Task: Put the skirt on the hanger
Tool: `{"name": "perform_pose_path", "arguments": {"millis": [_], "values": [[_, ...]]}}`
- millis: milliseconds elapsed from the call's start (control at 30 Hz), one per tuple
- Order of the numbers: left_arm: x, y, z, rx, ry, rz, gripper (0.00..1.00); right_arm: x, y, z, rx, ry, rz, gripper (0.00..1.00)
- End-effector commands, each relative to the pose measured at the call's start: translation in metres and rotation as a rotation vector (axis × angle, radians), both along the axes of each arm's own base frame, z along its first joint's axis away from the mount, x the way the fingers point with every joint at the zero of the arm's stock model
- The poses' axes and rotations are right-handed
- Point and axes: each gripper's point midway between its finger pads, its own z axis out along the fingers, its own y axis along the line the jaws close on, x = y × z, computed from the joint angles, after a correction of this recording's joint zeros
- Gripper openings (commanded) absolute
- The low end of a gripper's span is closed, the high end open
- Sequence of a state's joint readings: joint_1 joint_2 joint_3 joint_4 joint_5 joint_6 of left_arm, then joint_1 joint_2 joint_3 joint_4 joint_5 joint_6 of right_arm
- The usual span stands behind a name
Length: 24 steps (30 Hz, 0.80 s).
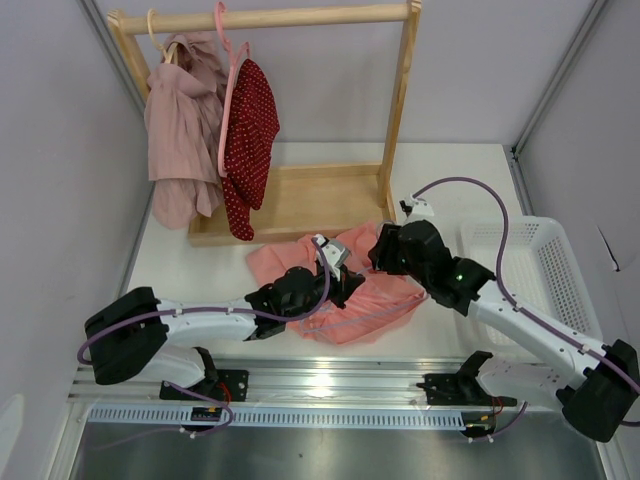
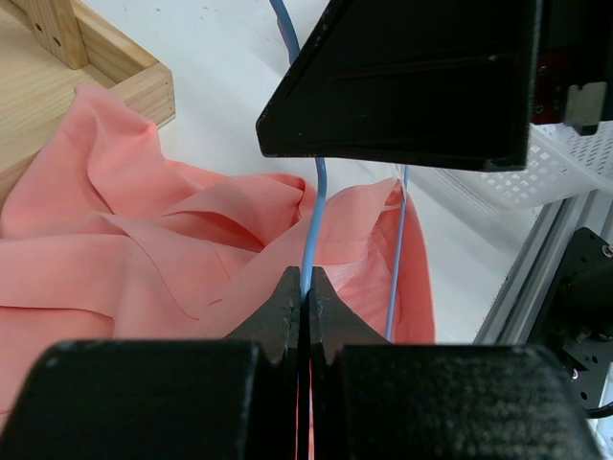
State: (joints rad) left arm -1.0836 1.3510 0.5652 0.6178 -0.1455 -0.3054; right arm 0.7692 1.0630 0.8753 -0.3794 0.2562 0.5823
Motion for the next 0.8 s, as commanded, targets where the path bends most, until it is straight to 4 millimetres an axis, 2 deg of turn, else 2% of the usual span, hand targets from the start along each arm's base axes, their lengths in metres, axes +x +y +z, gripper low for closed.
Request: {"name": "perform_pose_path", "arguments": {"millis": [0, 200, 367, 400, 533, 767], "values": [[0.0016, -0.0109, 0.0263, -0.051, -0.041, -0.023, 0.00, 0.0113, 0.0032, 0.0217, 0.015, -0.074, -0.019, 0.49], [0.0007, -0.0116, 0.0248, -0.043, -0.038, -0.027, 0.00, 0.0145, 0.0079, 0.0227, 0.006, -0.083, -0.016, 0.37], [0.0018, -0.0120, 0.0240, -0.030, -0.037, -0.025, 0.00, 0.0131, 0.0082, 0.0192, -0.011, -0.078, -0.024, 0.19], [0.0022, -0.0123, 0.0241, -0.029, -0.036, -0.024, 0.00, 0.0132, 0.0072, 0.0187, -0.017, -0.080, -0.030, 0.11], [0.0027, -0.0117, 0.0227, -0.016, -0.028, -0.019, 0.00, 0.0108, 0.0064, 0.0194, -0.033, -0.092, -0.036, 0.00], [0.0078, -0.0105, 0.0234, 0.015, -0.009, 0.012, 0.00, 0.0088, 0.0051, 0.0218, -0.062, -0.118, -0.032, 0.00]]}}
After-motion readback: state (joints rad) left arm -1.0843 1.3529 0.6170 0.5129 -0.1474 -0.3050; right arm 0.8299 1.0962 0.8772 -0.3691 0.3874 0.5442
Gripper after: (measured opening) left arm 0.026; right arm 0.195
